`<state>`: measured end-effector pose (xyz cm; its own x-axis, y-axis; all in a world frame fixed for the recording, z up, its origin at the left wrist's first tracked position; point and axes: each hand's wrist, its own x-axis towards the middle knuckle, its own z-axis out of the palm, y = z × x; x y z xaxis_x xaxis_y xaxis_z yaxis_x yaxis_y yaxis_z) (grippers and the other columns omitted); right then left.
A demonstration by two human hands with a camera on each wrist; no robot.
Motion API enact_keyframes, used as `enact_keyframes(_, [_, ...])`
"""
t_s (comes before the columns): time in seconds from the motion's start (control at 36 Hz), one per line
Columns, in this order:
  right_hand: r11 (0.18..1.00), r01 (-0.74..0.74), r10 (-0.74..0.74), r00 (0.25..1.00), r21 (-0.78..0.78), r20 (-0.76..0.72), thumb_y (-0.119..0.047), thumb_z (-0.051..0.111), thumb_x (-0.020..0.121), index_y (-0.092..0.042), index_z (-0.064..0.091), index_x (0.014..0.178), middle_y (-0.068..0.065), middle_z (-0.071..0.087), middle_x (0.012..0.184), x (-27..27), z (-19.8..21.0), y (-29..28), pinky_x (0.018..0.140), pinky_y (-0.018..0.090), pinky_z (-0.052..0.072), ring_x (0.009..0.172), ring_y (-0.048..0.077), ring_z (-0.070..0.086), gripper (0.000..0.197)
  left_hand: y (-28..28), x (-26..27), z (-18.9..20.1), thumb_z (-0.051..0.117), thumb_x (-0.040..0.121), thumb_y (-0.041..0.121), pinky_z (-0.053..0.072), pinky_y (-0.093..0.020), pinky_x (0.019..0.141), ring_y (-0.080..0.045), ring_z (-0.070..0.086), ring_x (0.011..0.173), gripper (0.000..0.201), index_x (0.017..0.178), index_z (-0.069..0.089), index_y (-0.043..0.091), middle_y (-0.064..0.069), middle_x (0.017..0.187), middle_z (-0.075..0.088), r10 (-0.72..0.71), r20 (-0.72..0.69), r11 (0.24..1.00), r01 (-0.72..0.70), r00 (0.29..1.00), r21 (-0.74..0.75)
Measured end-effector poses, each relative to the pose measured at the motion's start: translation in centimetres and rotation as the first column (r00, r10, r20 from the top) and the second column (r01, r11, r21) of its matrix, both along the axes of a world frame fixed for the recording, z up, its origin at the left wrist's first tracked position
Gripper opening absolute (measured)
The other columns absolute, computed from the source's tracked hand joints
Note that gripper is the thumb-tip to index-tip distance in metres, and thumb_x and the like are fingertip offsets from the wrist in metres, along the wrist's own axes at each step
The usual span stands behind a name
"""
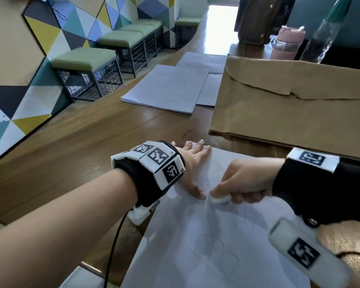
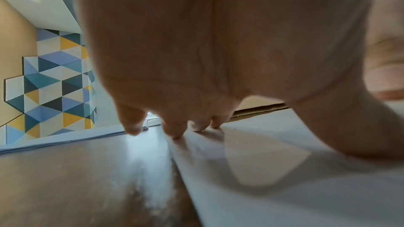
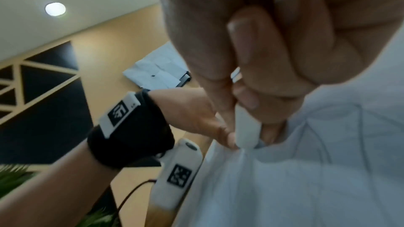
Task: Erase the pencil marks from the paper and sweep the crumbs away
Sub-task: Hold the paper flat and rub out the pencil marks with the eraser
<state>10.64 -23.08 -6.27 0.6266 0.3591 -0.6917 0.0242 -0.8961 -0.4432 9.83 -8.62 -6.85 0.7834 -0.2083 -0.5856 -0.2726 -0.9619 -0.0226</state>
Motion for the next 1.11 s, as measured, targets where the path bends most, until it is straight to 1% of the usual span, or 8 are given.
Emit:
enact_keyframes(0.22, [0.949,0.273,-0.296,0.944,0.158,0.146,-0.025,0.066,0.083,-0.011,0.05,0.056,0.001,0.041,0.044,3.8,0.5,0.7,0.03,0.011,0.02,0.023,0.007,0.026,0.034,0.0,-0.1,0.0,0.062,0.076,0.06,-0.003,-0.049,0.117,-0.021,-0.014,0.147,0.117,0.147,-0.022,0.02,0.001,0.156,-0.024,-0.004,0.005,1.0,0.004,1.0,0.006])
enact_keyframes(0.31, [0.977,0.183,-0.203,0.957,0.114,0.206,-0.028,0.065,0.082,-0.01,0.052,0.054,0.001,0.044,0.043,2.5,0.1,0.5,0.03,0.012,0.021,0.025,0.01,0.03,0.036,0.0,-0.1,0.0,0.062,0.076,0.059,-0.003,-0.049,0.117,-0.021,-0.014,0.147,0.117,0.147,-0.022,0.02,0.001,0.156,-0.024,-0.007,0.005,1.0,0.007,1.0,0.007])
enact_keyframes(0.42, [0.998,0.057,-0.058,0.998,0.025,0.014,-0.029,0.065,0.082,-0.012,0.061,0.056,-0.004,0.045,0.038,0.5,0.5,0.1,0.032,0.012,0.021,0.028,0.009,0.028,0.032,0.0,0.0,-0.1,0.062,0.077,0.058,-0.004,-0.048,0.118,-0.02,-0.015,0.146,0.117,0.147,-0.023,0.019,0.001,0.155,-0.026,0.0,-0.004,1.0,0.0,1.0,0.005])
enact_keyframes(0.61, [0.948,0.264,-0.293,0.942,0.177,0.163,-0.024,0.064,0.084,-0.01,0.049,0.053,-0.002,0.041,0.033,3.4,0.7,1.1,0.031,0.009,0.019,0.02,0.008,0.025,0.037,0.1,0.0,0.0,0.062,0.076,0.059,0.0,-0.051,0.118,-0.022,-0.014,0.147,0.117,0.147,-0.021,0.02,0.0,0.156,-0.024,-0.015,0.005,1.0,0.015,1.0,-0.005])
enact_keyframes(0.69, [0.974,0.187,-0.208,0.96,0.126,0.188,-0.026,0.064,0.082,-0.01,0.053,0.05,0.002,0.044,0.042,2.3,0.2,0.8,0.031,0.012,0.021,0.024,0.01,0.028,0.038,0.0,-0.1,0.0,0.063,0.076,0.059,-0.001,-0.05,0.118,-0.021,-0.014,0.147,0.117,0.147,-0.022,0.019,0.0,0.156,-0.025,-0.01,0.005,1.0,0.01,1.0,-0.002])
enact_keyframes(0.83, [0.999,0.052,-0.051,0.998,0.007,-0.047,-0.027,0.064,0.082,-0.013,0.059,0.051,-0.004,0.043,0.037,-0.2,0.6,0.1,0.031,0.013,0.02,0.028,0.009,0.026,0.035,0.0,0.1,-0.3,0.063,0.077,0.058,-0.003,-0.048,0.118,-0.02,-0.015,0.146,0.117,0.147,-0.022,0.019,0.001,0.156,-0.026,-0.005,0.008,1.0,0.005,1.0,0.003])
enact_keyframes(1.0, [0.932,0.311,-0.336,0.934,0.185,0.122,-0.023,0.066,0.082,-0.009,0.051,0.059,0.0,0.041,0.039,3.4,0.7,1.0,0.032,0.011,0.018,0.024,0.008,0.024,0.03,0.1,-0.1,-0.2,0.061,0.076,0.06,0.001,-0.05,0.118,-0.024,-0.014,0.147,0.117,0.148,-0.021,0.018,-0.001,0.156,-0.024,-0.023,0.014,1.0,0.023,1.0,0.001])
enact_keyframes(1.11, [0.966,0.217,-0.244,0.946,0.139,0.216,-0.029,0.063,0.081,-0.008,0.054,0.058,0.008,0.047,0.05,2.3,-0.1,0.8,0.038,0.017,0.024,0.034,0.016,0.031,0.032,0.1,-0.2,-0.1,0.062,0.077,0.058,0.0,-0.049,0.117,-0.023,-0.014,0.146,0.116,0.148,-0.021,0.018,-0.001,0.156,-0.024,-0.017,0.011,1.0,0.017,1.0,-0.006])
